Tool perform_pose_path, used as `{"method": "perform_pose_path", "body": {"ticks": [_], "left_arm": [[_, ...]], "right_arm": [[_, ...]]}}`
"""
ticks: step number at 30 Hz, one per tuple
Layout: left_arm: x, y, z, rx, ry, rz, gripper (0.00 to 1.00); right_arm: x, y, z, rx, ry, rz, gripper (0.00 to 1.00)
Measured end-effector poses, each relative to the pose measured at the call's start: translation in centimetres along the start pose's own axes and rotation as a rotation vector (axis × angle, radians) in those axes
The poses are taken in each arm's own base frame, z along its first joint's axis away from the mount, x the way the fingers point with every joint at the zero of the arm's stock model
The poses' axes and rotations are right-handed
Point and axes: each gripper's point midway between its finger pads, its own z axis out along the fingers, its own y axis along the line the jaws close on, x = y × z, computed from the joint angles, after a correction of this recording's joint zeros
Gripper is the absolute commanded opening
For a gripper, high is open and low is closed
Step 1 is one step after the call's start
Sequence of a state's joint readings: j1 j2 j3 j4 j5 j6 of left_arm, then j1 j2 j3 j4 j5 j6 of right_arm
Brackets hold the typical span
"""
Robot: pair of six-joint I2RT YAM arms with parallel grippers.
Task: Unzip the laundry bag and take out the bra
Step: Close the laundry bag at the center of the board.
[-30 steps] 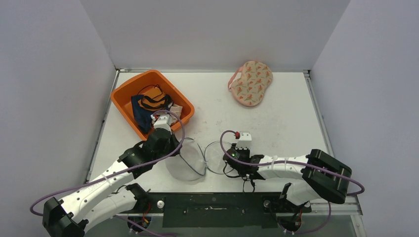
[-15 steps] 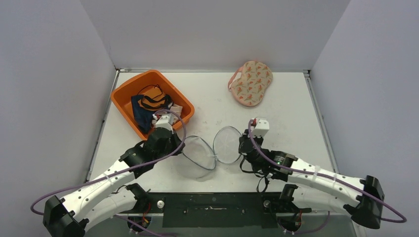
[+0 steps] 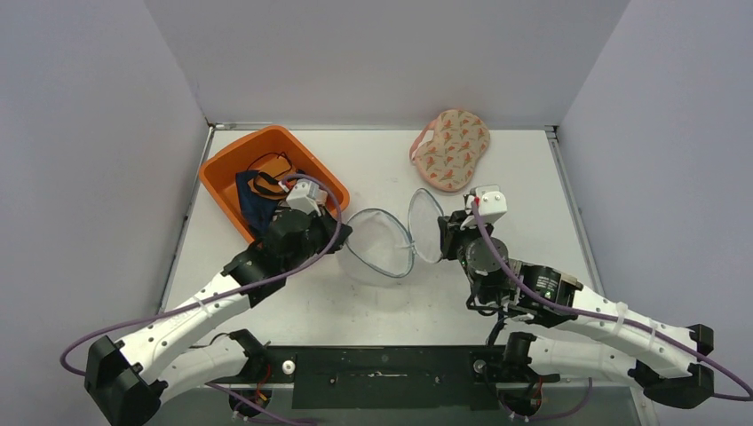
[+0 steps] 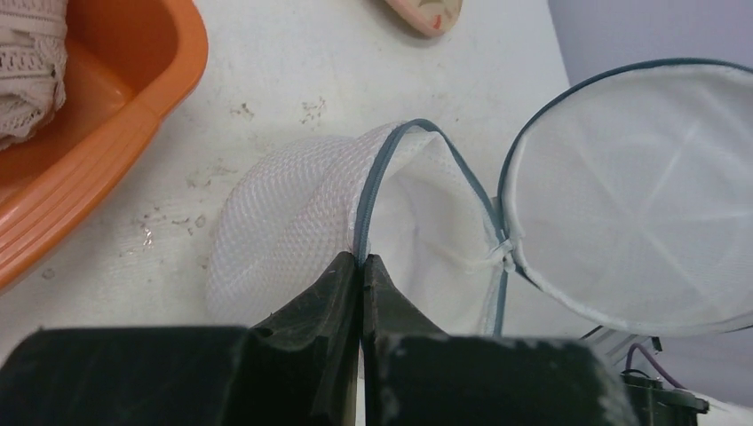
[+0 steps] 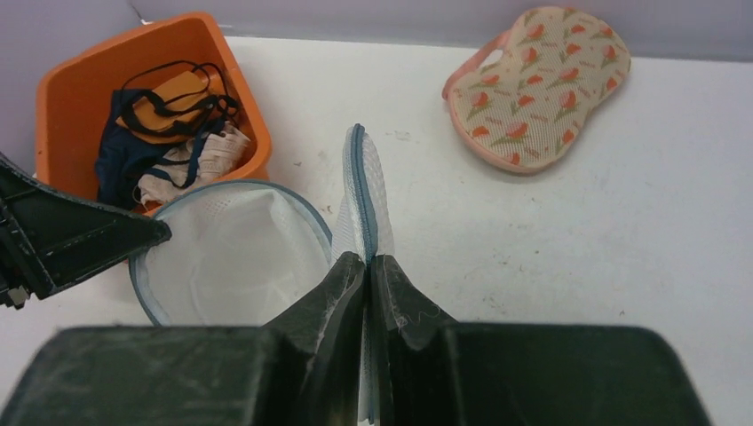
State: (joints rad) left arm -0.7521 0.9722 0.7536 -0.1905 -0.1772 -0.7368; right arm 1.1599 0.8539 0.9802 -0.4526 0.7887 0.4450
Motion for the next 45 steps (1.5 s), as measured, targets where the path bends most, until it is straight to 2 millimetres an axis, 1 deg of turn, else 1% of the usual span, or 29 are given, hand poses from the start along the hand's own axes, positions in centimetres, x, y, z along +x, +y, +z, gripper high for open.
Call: {"method": "perform_pose_path", "body": {"ticks": [5,8,9,11,13,15,16,17,18,19,20,21,22,23,24,25,26,27,28,29,31,33,34,35,36,37,38,40,45], "left_arm": [[-2.0,-1.7,-0.6,0.092,-0.103,-0.030,0.00],[-0.5,-1.2,1.1,0.056,-0.038,-0.029,0.00],[0.7,-0.7,2.1,0.031,0.011,-0.024,0.00],[3.4,0.8,3.7,-0.022,0.105,-0.016,0.00],[5.8,2.6,3.7,-0.076,0.181,-0.004,0.00],[6.2,3.0,3.1,-0.095,0.205,0.009,0.00],[5.6,2.7,2.7,-0.092,0.203,0.020,0.00],[4.5,1.9,2.4,-0.082,0.189,0.031,0.00],[2.9,0.7,2.2,-0.060,0.161,0.043,0.00],[0.9,-0.9,1.9,-0.028,0.119,0.052,0.00],[-1.3,-2.6,1.4,0.011,0.071,0.056,0.00],[-3.8,-4.6,0.6,0.061,0.008,0.060,0.00],[-5.4,-5.8,-0.1,0.095,-0.037,0.057,0.00],[-7.1,-7.0,-1.1,0.133,-0.088,0.052,0.00],[-8.2,-7.7,-1.9,0.162,-0.128,0.047,0.00],[-8.6,-7.9,-2.5,0.180,-0.149,0.043,0.00],[-8.5,-7.8,-2.6,0.186,-0.157,0.038,0.00],[-7.7,-7.2,-2.3,0.179,-0.148,0.033,0.00],[-6.5,-6.3,-1.8,0.164,-0.128,0.029,0.00],[-4.4,-4.7,-0.6,0.128,-0.081,0.026,0.00],[0.2,-1.4,1.5,0.049,0.030,0.027,0.00],[6.6,3.3,3.1,-0.069,0.196,0.029,0.00],[9.2,5.4,3.1,-0.123,0.266,0.029,0.00],[11.1,7.0,2.7,-0.167,0.322,0.029,0.00],[12.1,7.9,2.2,-0.193,0.356,0.028,0.00],[12.3,8.0,2.0,-0.199,0.365,0.023,0.00],[11.9,7.6,2.0,-0.188,0.353,0.020,0.00],[10.1,6.0,2.1,-0.145,0.306,0.012,0.00],[3.9,0.5,1.7,0.003,0.149,-0.017,0.00]], "right_arm": [[-2.4,1.0,-1.0,-0.081,-0.070,-0.004,0.05],[-3.1,0.8,-0.7,-0.030,-0.079,0.007,0.05],[-2.6,1.0,-0.2,-0.010,-0.065,0.002,0.05],[-0.4,1.2,0.9,0.031,-0.017,-0.038,0.05],[2.6,1.1,2.1,0.062,0.053,-0.102,0.05],[4.9,0.4,3.1,0.103,0.121,-0.172,0.05],[5.3,0.1,3.3,0.115,0.140,-0.195,0.05],[4.9,0.0,3.4,0.124,0.148,-0.217,0.05],[4.1,0.3,3.4,0.116,0.139,-0.222,0.05],[2.5,0.9,3.3,0.097,0.115,-0.217,0.05],[0.5,1.7,3.0,0.069,0.077,-0.198,0.05],[-2.3,2.8,2.4,0.030,0.019,-0.158,0.05],[-4.3,3.4,1.9,0.004,-0.023,-0.126,0.05],[-7.1,3.9,0.9,-0.030,-0.084,-0.075,0.05],[-8.9,4.1,0.1,-0.053,-0.126,-0.040,0.05],[-9.9,4.1,-0.4,-0.066,-0.152,-0.015,0.05],[-10.7,3.8,-0.8,-0.073,-0.177,0.010,0.05],[-10.9,3.4,-1.0,-0.069,-0.192,0.027,0.05],[-10.4,3.0,-1.1,-0.064,-0.194,0.035,0.05],[-9.3,2.6,-0.8,-0.051,-0.184,0.028,0.05],[-5.6,2.1,0.4,-0.021,-0.129,-0.011,0.05],[-0.7,1.5,1.6,0.009,-0.045,-0.080,0.05],[1.8,1.1,2.2,0.022,0.004,-0.124,0.05],[4.1,0.8,2.4,0.031,0.051,-0.167,0.05],[5.7,0.4,2.5,0.036,0.088,-0.202,0.05],[6.4,0.0,2.3,0.038,0.111,-0.226,0.05],[6.2,0.0,2.2,0.034,0.108,-0.222,0.05],[4.6,0.2,1.8,0.019,0.082,-0.192,0.05],[-3.2,1.4,0.2,-0.026,-0.049,-0.074,0.05]]}}
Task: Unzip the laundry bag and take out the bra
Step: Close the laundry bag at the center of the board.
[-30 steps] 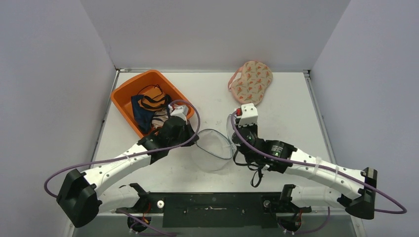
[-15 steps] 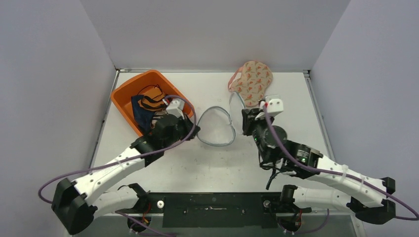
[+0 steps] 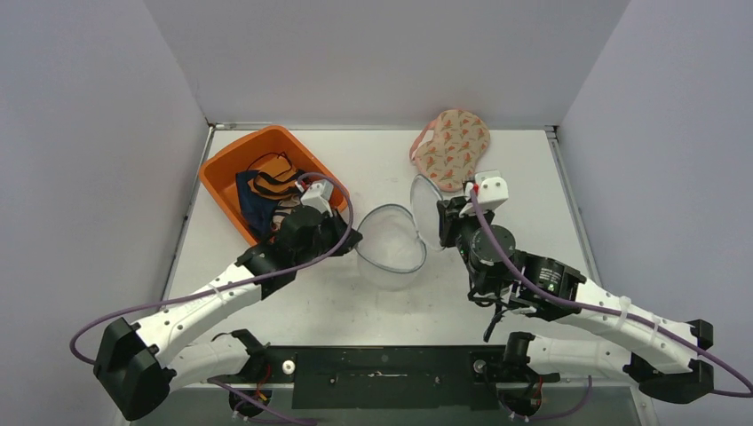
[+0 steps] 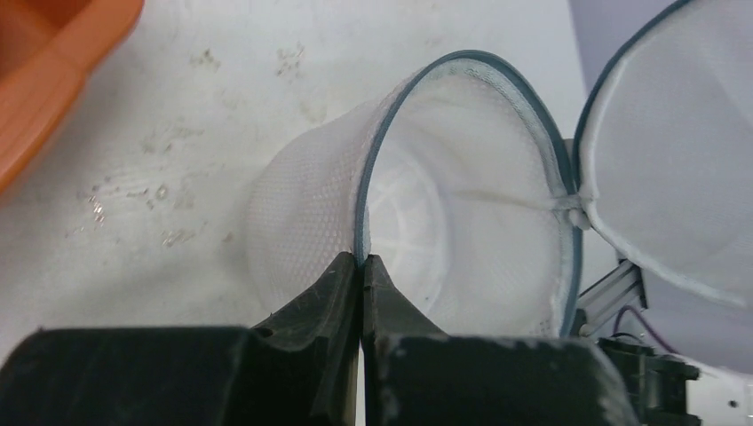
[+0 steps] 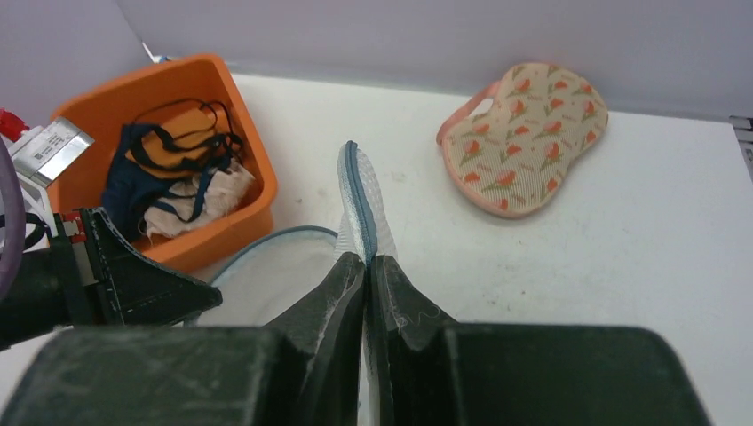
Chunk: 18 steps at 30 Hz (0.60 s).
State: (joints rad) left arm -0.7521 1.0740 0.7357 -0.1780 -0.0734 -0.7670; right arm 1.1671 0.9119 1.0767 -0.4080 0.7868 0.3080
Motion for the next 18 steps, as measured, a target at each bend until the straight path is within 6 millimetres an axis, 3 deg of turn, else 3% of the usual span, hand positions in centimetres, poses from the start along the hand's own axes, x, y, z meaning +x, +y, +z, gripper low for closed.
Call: {"method": "perform_pose_path", "body": {"ticks": [2,5,8,11,15,16,18], "left_arm": [[-1.6,-1.6,-0.4,0.044,-0.044,-0.008,0.00],[-2.3,-2.4,0.0,0.070,-0.059,-0.015,0.00],[-0.7,-1.7,1.8,0.046,-0.005,-0.021,0.00],[1.6,-0.2,3.2,0.009,0.058,-0.032,0.00],[3.5,1.1,3.9,-0.021,0.108,-0.036,0.01],[3.4,1.0,3.9,-0.018,0.105,-0.036,0.09],[3.2,0.7,3.9,-0.008,0.098,-0.035,0.33]], "right_arm": [[-1.6,0.1,-0.3,-0.002,-0.031,0.019,0.05],[-1.5,0.0,-0.4,0.011,-0.032,-0.003,0.05],[0.0,0.1,0.0,0.029,-0.010,-0.047,0.05],[2.9,0.3,0.5,0.043,0.037,-0.124,0.05],[5.2,0.4,0.8,0.055,0.076,-0.196,0.05],[5.4,0.4,0.8,0.058,0.079,-0.205,0.05],[5.5,0.6,0.8,0.056,0.079,-0.213,0.05]]}}
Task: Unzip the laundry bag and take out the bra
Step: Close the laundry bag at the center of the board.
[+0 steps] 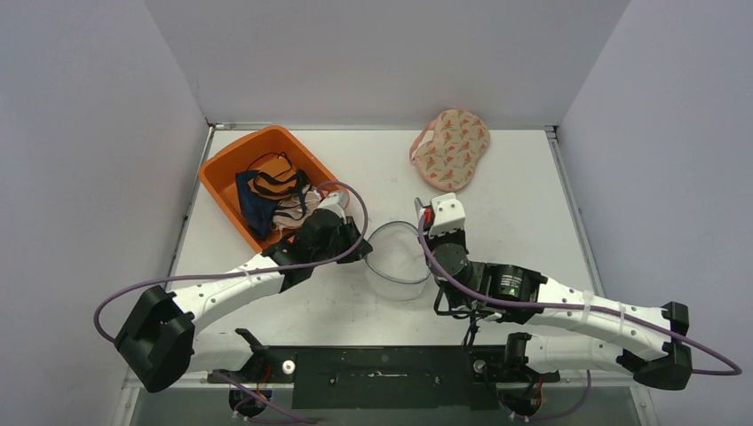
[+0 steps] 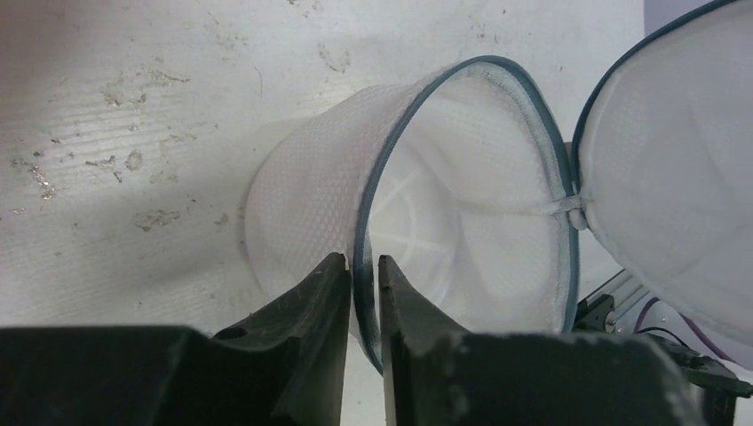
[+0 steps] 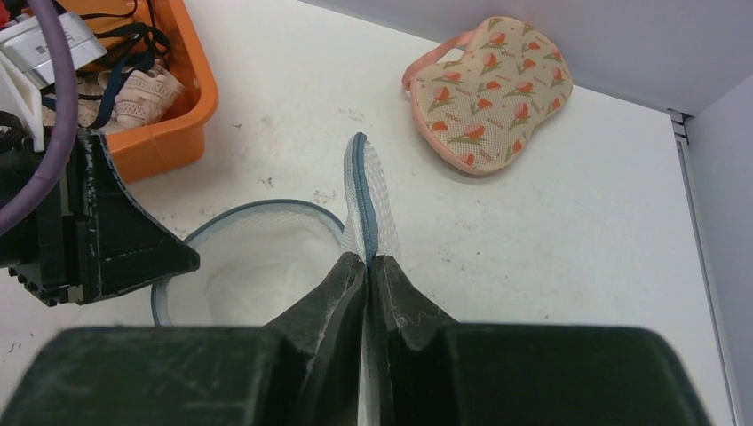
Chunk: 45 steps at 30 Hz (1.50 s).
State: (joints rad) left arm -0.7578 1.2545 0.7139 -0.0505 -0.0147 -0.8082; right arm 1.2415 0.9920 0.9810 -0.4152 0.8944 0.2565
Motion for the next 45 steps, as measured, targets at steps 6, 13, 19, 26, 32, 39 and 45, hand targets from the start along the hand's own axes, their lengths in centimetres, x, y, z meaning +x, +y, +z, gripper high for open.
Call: {"method": "perform_pose_path", "body": {"ticks": [6,13,19,26,32,39,45], "left_arm": [[-0.6,-0.6,-1.2,0.014,-0.014,-0.001,0.72],[-2.9,-3.0,-4.8,0.082,-0.083,-0.066,0.96],[-5.6,-6.8,-7.3,0.171,-0.105,-0.214,0.96],[-9.5,-12.9,-8.7,0.285,-0.098,-0.342,0.96],[-7.6,-14.7,-5.7,0.269,0.012,-0.361,0.99],[-5.1,-14.1,-3.2,0.211,0.092,-0.371,0.63],[-5.3,-14.6,-3.0,0.224,0.096,-0.371,0.20]], "right_arm": [[0.0,0.6,-0.4,-0.018,-0.007,-0.014,0.05],[0.2,1.0,-0.4,-0.030,-0.011,-0.024,0.05],[1.1,1.3,-0.2,-0.042,-0.009,-0.065,0.05],[1.0,1.7,-0.2,-0.058,-0.021,-0.086,0.05],[0.5,2.3,-0.4,-0.081,-0.039,-0.092,0.05],[0.3,3.2,-1.0,-0.116,-0.053,-0.110,0.05],[0.4,3.8,-1.2,-0.134,-0.056,-0.128,0.05]]}}
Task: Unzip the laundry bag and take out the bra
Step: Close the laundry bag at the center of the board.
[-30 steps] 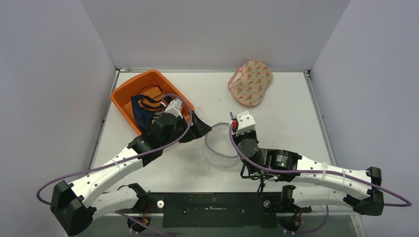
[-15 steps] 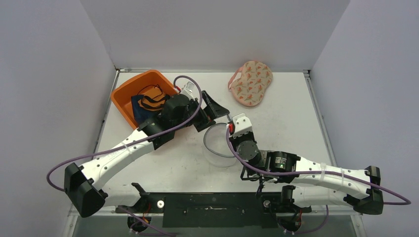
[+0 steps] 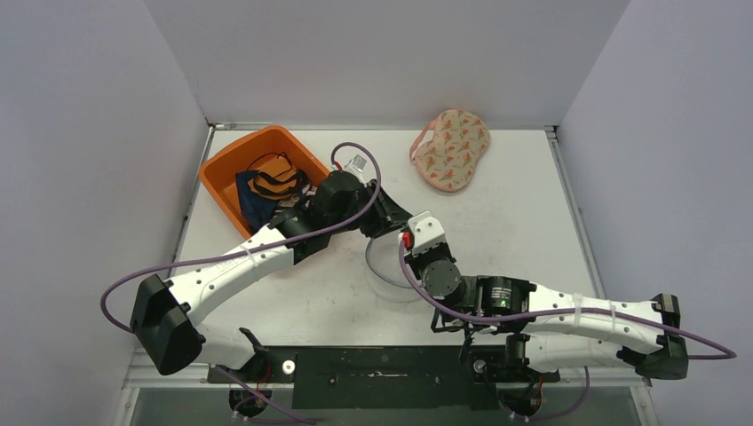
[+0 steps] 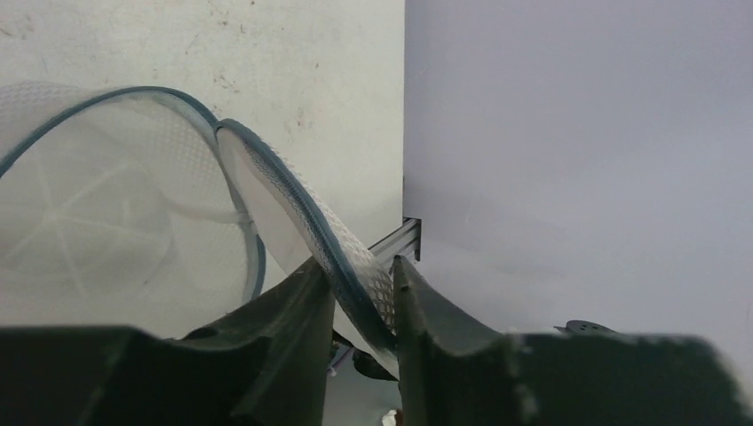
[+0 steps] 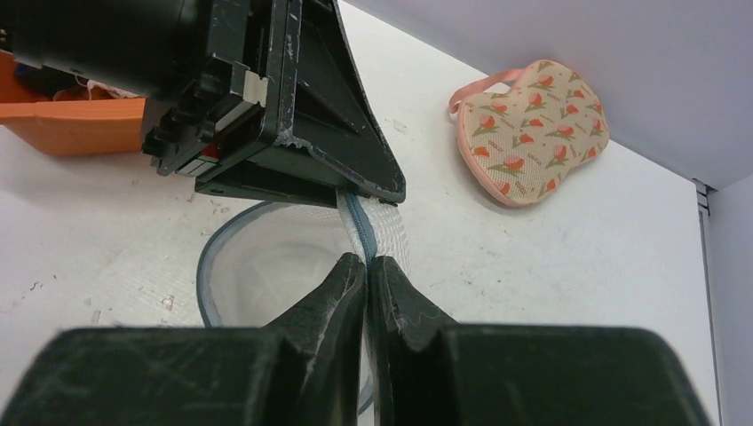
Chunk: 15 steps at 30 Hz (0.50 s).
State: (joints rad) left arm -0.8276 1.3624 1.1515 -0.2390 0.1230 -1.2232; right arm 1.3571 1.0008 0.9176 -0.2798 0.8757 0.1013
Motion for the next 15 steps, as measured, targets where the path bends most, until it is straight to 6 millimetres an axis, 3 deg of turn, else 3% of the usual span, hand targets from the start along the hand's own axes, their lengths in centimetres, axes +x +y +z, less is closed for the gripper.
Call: {"method": "perform_pose_path", "body": {"ticks": [2,4,6,8,11,15], "left_arm": [[0.0,-0.1,0.0,0.006,0.003,-0.001,0.09],[0.1,-0.3,0.0,0.014,0.007,-0.001,0.00],[0.1,-0.4,0.0,0.019,0.007,0.002,0.00],[0.1,-0.4,0.0,0.021,0.007,0.003,0.00],[0.1,-0.5,0.1,0.032,0.006,0.009,0.00],[0.5,0.7,0.4,0.031,0.013,0.033,0.00]], "right_arm": [[0.1,0.3,0.0,-0.007,0.002,-0.008,0.16],[0.2,0.6,0.0,-0.024,0.004,-0.011,0.39],[0.3,1.1,-0.1,-0.049,0.008,-0.006,0.64],[0.4,1.6,-0.2,-0.073,0.015,0.001,0.78],[0.9,2.2,-0.4,-0.109,0.031,0.013,0.86],[0.6,2.6,-0.9,-0.150,0.026,0.101,0.88]]}}
